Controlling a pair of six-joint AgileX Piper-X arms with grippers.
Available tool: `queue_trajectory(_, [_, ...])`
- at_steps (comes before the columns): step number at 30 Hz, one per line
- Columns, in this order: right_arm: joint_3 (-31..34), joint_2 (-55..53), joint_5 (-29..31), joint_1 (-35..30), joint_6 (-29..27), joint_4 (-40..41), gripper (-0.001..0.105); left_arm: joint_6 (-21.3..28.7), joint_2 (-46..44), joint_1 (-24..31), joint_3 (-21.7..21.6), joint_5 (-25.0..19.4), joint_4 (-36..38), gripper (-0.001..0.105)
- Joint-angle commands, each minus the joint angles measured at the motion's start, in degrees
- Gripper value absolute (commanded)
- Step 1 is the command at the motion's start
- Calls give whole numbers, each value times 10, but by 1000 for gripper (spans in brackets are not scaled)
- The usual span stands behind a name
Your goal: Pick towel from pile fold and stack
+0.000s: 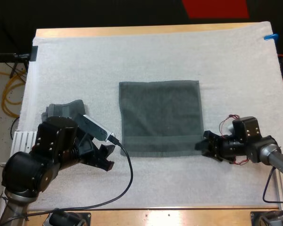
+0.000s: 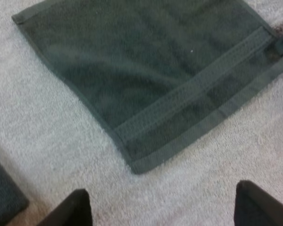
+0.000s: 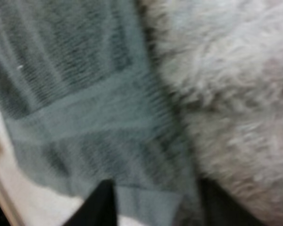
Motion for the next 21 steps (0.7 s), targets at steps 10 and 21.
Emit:
queue_trajectory(10, [4,7,57,3,-9,6,0,18,0,-2,13,-4,-16,60])
queue_trajectory(21, [4,7,46,3,-11,7,0,-64,33,-2,155,15,-134,61])
